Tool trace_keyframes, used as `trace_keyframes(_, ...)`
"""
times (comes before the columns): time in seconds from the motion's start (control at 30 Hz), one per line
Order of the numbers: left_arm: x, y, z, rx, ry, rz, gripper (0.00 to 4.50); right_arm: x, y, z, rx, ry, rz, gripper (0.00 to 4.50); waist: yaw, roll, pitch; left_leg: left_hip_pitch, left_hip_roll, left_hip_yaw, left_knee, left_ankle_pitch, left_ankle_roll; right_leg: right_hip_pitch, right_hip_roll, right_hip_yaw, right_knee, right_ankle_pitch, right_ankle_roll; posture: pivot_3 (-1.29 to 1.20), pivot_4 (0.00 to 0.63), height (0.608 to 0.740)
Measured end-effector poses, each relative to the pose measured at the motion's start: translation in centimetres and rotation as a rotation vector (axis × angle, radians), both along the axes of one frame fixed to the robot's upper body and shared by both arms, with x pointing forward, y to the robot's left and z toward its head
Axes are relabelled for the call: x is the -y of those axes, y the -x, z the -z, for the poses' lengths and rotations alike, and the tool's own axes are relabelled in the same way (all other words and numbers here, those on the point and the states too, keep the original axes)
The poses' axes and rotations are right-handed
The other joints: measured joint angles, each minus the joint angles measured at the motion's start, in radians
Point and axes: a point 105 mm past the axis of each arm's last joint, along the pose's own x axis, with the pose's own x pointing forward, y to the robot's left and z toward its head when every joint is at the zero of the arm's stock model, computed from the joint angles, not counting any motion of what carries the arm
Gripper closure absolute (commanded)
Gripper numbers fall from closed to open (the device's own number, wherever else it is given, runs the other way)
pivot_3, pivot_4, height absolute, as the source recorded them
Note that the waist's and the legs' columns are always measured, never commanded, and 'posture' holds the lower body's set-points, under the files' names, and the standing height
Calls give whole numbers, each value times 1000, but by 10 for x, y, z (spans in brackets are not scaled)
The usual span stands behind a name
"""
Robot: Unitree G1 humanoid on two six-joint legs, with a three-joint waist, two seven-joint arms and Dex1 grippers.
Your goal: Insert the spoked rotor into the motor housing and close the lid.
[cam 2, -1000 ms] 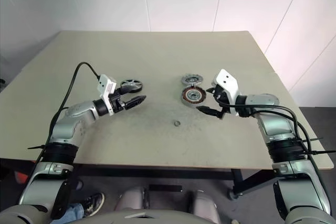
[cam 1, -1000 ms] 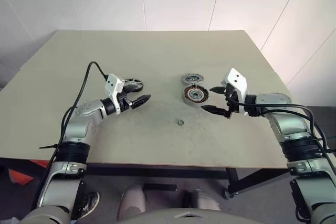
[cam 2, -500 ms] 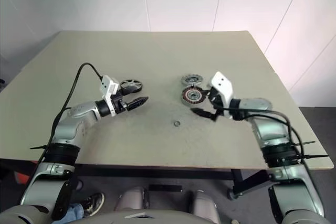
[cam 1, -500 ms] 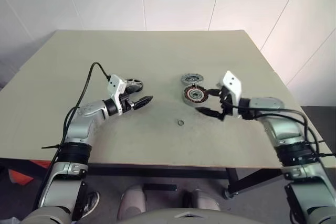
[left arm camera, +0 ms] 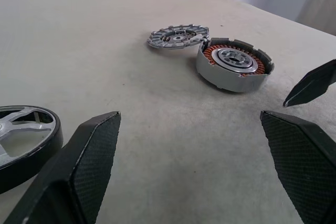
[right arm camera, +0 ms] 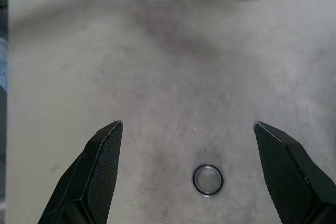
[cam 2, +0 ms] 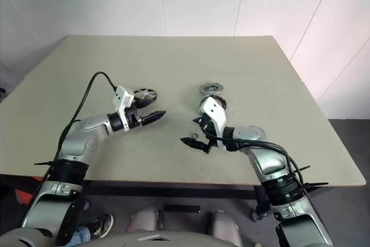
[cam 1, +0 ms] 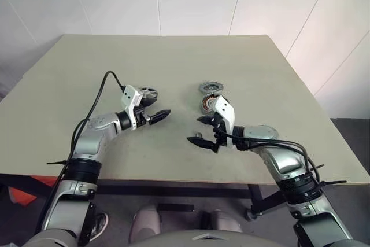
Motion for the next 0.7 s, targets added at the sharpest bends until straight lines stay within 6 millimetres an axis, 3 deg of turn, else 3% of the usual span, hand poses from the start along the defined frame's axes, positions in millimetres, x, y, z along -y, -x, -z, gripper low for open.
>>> trace_keyframes(0.33,-1,2,-2,8,-7,-6,0,10,-5,19,3,78,5,40,-1,0,0,2,0,0,0,0,0,2,0,0,0,0,0,0,0,740)
trace_keyframes(0.43,-1,1,-2,8,-8,-12,0,15,-7,20,18,101,7,607,0,0,0,4,0,0,0,0,0,4,0,0,0,0,1,0,0,740)
trace_keyframes(0.6,-1,1,-2,8,-8,-16,0,24,-9,20,50,139,10,2344,-1,0,0,6,0,0,-1,0,0,6,0,0,0,-1,1,0,0,740)
trace_keyframes(0.7,-1,1,-2,9,-7,-16,0,25,-9,20,54,140,3,2344,-1,0,0,6,0,0,-1,0,0,6,0,0,0,-1,1,0,0,740)
